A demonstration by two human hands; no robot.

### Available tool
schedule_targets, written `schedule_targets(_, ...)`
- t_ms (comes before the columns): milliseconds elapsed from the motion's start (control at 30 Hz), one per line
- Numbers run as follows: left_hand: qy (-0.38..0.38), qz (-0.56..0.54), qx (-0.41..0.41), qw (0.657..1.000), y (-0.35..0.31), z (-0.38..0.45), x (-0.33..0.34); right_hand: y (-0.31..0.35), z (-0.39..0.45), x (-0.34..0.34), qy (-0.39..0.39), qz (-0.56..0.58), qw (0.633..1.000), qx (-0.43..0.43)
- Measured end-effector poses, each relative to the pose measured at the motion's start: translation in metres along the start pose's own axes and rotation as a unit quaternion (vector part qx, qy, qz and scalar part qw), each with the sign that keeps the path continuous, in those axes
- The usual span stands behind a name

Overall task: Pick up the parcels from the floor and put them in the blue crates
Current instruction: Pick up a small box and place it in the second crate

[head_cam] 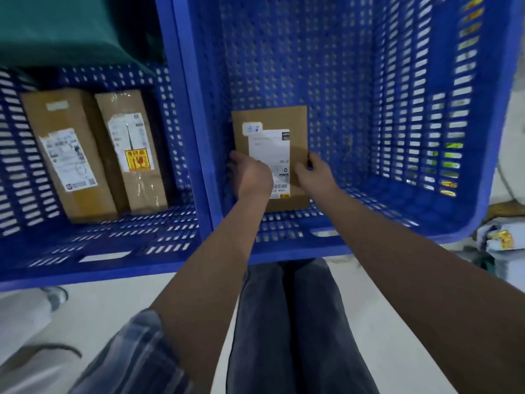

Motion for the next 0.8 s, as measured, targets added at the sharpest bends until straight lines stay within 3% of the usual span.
schedule_targets(100, -0.018, 0.054, 0.018, 0.998, 0.001, -0.01, -0.003, -0.001, -0.006, 0.004, 0.036, 0.002, 0.999, 0.006)
schedule_targets(333, -0.027, 0.198, 0.068, 0.977, -0.01, -0.049, -0.005, 0.013, -0.001, 0.006, 0.092, -0.146, 0.985, 0.017)
schedule_targets(500, 0.033, 0.307, 0.095, 0.946, 0.006, -0.071, -0.005, 0.012, -0.023, -0.007, 0.109, -0.351, 0.93, 0.005)
schedule_targets(567, 0.045, 0.299, 0.085, 0.949, 0.006, -0.086, -0.014, 0.011, -0.041, -0.023, 0.094, -0.317, 0.944, 0.011)
schedule_targets(700, 0.06, 0.275, 0.114, 0.953, -0.014, -0.121, -0.029, -0.003, -0.095, -0.079, 0.013, -0.132, 0.99, -0.038)
schedule_targets(800, 0.081, 0.317, 0.187, 0.926, -0.033, -0.143, -0.026, -0.043, -0.134, -0.126, -0.067, -0.051, 0.996, -0.03)
Point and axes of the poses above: each hand's wrist, its own z-axis towards the middle knuckle, its own x-axis out of the palm, y = z × x, the point moved 4 cm from there along z, towards the middle knuckle, and after that the axes turned 5 degrees about -y, right-handed, at the moved point
